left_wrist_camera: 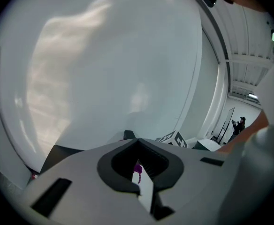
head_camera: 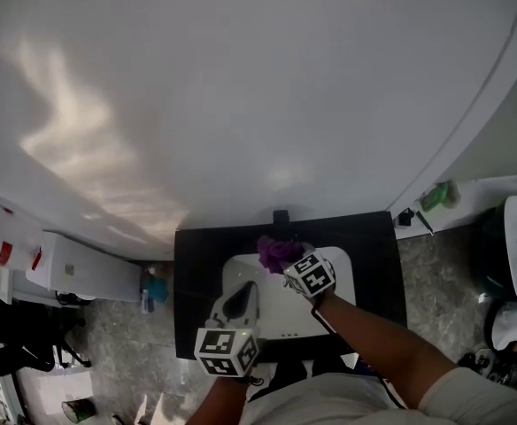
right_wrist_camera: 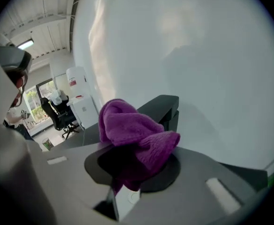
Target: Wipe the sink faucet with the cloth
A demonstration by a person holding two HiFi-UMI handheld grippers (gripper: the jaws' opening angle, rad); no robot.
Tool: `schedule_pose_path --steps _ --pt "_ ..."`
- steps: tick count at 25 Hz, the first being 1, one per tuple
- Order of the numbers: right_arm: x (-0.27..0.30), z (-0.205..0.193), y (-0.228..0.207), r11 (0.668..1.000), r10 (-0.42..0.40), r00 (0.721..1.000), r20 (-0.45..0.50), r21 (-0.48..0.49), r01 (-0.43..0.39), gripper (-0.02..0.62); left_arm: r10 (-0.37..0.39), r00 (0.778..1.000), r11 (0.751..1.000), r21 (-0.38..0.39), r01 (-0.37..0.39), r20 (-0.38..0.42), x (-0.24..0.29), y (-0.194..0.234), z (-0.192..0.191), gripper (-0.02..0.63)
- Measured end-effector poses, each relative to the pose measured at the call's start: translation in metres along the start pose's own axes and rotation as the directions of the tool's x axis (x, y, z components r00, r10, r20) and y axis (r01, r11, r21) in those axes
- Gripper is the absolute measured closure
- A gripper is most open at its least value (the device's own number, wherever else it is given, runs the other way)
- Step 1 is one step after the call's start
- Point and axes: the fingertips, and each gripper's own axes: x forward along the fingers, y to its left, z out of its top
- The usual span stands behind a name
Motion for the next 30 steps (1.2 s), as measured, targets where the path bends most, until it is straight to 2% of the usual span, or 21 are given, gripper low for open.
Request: schedule_pose_path --steps 3,7,9,13,16,18,20,22,23,26,28,30 --pt "0.000 -0.008 0.008 1.000 0.002 1.000 0.002 -0.006 -0.002 0.526 0.005 1.000 1.000 -0.008 -0.005 -0.006 -0.003 0.005 -0.003 0.600" --pt "-0.017 -0.043 0.056 0.994 0.106 0.992 -0.071 -0.004 -0.106 0.529 0.004 1.000 1.000 -0.023 -0.004 -0.002 -0.005 0.014 -0.002 0.600" --pt "-0.022 -0.044 0.065 0.992 0.124 0.990 -0.064 -0.001 -0.124 0.528 0.000 1.000 1.000 -0.023 0.000 0.003 -0.004 0.015 0.000 0.599" --pt "-0.008 -0.007 0.019 0.999 0.033 0.999 -0.018 0.027 -0.032 0.527 -0.002 1.000 1.000 -0.001 0.002 0.019 0.001 0.012 0.008 0.600" --pt "0.001 -0.003 0.009 0.999 0.028 0.999 -0.036 0.021 -0.028 0.524 -0.006 1.000 1.000 0.003 0.006 0.015 0.000 0.007 0.009 0.600" --pt "-0.006 -0.018 0.024 0.999 0.051 0.998 -0.045 0.005 -0.051 0.526 -0.010 1.000 1.000 0.002 0.010 0.011 0.002 0.005 0.008 0.599" --pt "-0.015 -0.050 0.042 0.997 0.083 0.992 -0.091 0.004 -0.083 0.526 -0.014 1.000 1.000 -0.004 0.014 0.010 0.005 0.006 0.007 0.600" --pt "-0.026 -0.078 0.049 0.994 0.105 0.985 -0.137 0.048 -0.099 0.526 -0.018 1.000 1.000 -0.011 0.018 0.013 0.010 0.006 0.008 0.599" --pt "-0.035 -0.080 0.043 0.993 0.097 0.988 -0.124 0.078 -0.087 0.526 -0.022 1.000 1.000 -0.013 0.022 0.015 0.011 0.006 0.010 0.599" --pt "-0.070 -0.035 -0.001 0.993 0.001 1.000 0.031 0.120 -0.005 0.526 -0.031 0.999 0.999 -0.012 0.032 0.020 0.018 0.003 0.014 0.600" --pt "-0.088 0.016 -0.035 0.994 -0.063 0.988 0.143 0.102 0.048 0.526 -0.033 0.999 0.999 -0.017 0.033 0.018 0.023 0.002 0.015 0.600" --pt "-0.089 0.054 -0.057 0.995 -0.079 0.977 0.198 0.073 0.065 0.526 -0.035 0.999 0.999 -0.022 0.035 0.010 0.027 0.000 0.014 0.600"
